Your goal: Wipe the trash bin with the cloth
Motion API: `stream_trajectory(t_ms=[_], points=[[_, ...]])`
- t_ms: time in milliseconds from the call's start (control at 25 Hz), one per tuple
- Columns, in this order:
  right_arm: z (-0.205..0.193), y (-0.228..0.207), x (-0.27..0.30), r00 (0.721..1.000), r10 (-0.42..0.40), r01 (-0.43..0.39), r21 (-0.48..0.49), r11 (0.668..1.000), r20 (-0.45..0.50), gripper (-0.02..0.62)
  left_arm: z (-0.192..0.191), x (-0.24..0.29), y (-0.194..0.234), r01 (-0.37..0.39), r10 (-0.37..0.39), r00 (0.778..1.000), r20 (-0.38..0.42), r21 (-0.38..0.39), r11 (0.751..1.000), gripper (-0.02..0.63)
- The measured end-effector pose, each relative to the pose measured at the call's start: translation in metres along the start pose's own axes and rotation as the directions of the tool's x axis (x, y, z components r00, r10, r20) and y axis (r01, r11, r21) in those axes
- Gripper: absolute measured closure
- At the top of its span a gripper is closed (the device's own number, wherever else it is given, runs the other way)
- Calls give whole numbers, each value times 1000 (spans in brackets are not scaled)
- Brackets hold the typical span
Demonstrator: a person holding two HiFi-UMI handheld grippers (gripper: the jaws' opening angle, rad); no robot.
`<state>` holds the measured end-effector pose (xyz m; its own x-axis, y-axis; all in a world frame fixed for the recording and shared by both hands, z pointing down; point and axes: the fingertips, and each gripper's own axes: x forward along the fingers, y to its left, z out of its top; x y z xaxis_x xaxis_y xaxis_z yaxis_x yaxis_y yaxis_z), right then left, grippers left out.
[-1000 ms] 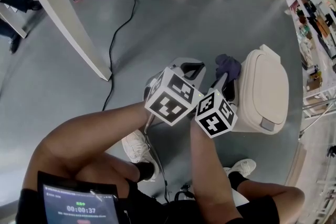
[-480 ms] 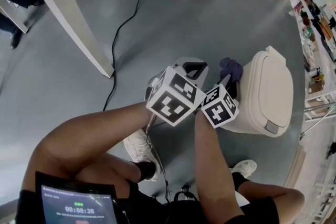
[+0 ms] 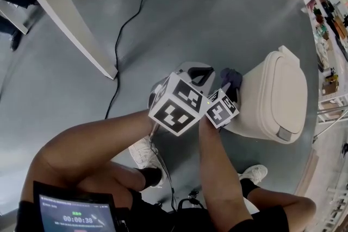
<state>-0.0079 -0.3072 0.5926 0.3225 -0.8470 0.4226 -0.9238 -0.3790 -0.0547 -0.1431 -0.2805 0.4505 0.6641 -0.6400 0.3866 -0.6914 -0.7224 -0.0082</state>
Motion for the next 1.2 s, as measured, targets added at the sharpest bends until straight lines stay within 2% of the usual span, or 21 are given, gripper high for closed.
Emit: stream_trajectory(t_ms=[360, 720, 800, 880, 960, 1040, 1120, 1200], points=[[-66, 0, 24, 991, -1, -17, -134, 991, -132, 526, -13, 1, -3, 15, -16, 999, -36, -17, 1000, 604], [-78, 5, 33, 984, 21, -48, -152, 987, -175, 526, -21, 0, 9, -12, 10, 998, -56, -39, 999, 604], [-68, 20, 26, 987, 70, -91, -141, 986, -148, 526, -20, 0, 14, -19, 17, 998, -55, -38, 999, 604], [-54, 40, 11, 978, 181, -196, -150, 969, -104, 526, -21, 0, 16, -20, 18, 998, -61, -36, 999, 604], [-34, 58, -15, 947, 319, -322, -175, 930, -46, 526, -15, -2, 15, -27, 26, 998, -54, -26, 999, 604], [-8, 67, -52, 912, 410, -396, -240, 886, 9, 526, -2, -9, 16, -47, 46, 998, -37, -26, 999, 604], [18, 65, -96, 894, 446, -410, -324, 853, 44, 526, 11, -19, 18, -63, 60, 998, -34, -83, 995, 604], [38, 57, -138, 879, 473, -426, -353, 833, 57, 526, 23, -30, 20, -69, 63, 997, -37, -174, 982, 604]])
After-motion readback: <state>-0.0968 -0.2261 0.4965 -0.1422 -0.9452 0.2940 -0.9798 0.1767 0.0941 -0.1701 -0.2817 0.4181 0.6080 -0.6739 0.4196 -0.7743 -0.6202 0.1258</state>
